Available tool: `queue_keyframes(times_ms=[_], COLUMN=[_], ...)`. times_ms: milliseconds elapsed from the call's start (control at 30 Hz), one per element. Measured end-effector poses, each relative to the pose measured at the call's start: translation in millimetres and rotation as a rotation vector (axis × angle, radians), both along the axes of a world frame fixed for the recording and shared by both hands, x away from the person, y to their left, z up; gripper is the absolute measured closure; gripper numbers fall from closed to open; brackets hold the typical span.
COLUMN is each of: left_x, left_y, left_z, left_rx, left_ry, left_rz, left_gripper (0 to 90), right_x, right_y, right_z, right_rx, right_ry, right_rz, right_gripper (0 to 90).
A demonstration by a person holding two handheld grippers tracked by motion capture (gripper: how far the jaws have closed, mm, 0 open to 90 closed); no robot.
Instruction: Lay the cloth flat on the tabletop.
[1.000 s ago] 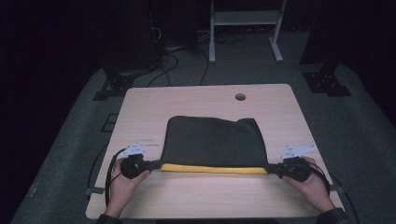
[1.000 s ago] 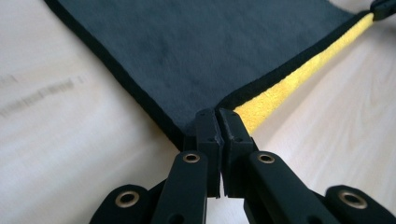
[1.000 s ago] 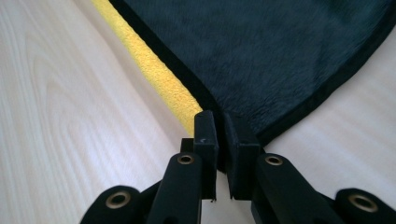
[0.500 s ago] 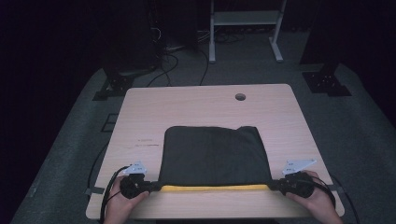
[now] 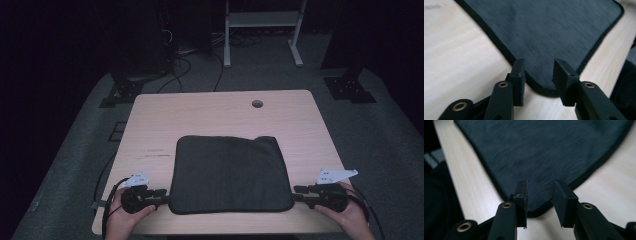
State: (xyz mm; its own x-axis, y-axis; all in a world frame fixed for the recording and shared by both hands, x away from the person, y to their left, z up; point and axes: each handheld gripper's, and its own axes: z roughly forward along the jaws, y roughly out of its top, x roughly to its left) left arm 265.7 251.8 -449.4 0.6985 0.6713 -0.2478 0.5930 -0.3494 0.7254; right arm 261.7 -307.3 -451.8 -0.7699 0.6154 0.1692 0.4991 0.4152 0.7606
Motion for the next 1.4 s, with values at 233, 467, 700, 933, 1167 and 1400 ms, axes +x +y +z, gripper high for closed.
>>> queue_keyframes(times_ms=[233, 467, 700, 933, 1167, 1400], left_x=[22.5, 53.1, 66.5, 66.3, 65.5, 64.9], left_y=[-13.0, -31.1, -44.7, -43.8, -43.7, -42.9], left_z=[-2.2, -8.3, -14.7, -17.8, -18.5, -18.9], left_rx=[0.058, 0.108, 0.169, 0.169, 0.17, 0.17], left_ry=[-0.04, -0.055, -0.06, -0.065, -0.071, -0.073], left_rz=[0.021, 0.027, 0.013, 0.008, 0.011, 0.015], left_gripper=[50.3, 48.1, 46.2, 46.3, 46.5, 46.7], right_x=[31.1, 95.2, 156.7, 201.1, 204.2, 191.1], right_y=[-0.5, 9.7, 28.7, 44.0, 45.3, 32.3], right_z=[2.4, 16.2, 14.3, -9.4, -12.1, -5.8], right_rx=[-0.033, -0.063, -0.057, -0.081, -0.082, -0.067], right_ry=[-0.047, -0.101, -0.076, 0.014, 0.01, -0.051], right_rz=[-0.094, -0.189, -0.216, -0.221, -0.226, -0.298], right_gripper=[61.1, 60.6, 59.6, 61.9, 81.4, 75.4])
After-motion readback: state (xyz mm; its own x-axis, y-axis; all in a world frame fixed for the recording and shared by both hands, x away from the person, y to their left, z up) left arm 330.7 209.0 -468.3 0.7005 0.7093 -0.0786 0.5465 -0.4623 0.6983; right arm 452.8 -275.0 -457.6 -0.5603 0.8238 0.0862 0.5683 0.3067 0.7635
